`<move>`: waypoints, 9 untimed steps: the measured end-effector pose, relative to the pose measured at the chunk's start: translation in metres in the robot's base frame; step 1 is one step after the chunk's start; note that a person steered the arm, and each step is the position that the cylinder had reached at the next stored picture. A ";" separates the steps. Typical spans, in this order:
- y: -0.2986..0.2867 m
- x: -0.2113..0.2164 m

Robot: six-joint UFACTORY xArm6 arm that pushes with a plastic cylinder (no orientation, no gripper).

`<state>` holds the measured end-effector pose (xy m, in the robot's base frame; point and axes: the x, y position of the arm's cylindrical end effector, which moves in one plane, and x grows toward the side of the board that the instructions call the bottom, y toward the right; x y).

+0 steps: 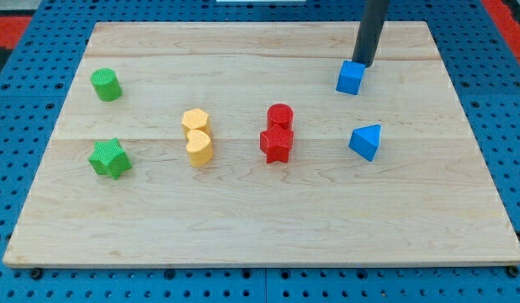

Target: Slide the blue cube above the blue triangle

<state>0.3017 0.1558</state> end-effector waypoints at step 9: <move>-0.011 0.069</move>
<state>0.3703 0.1450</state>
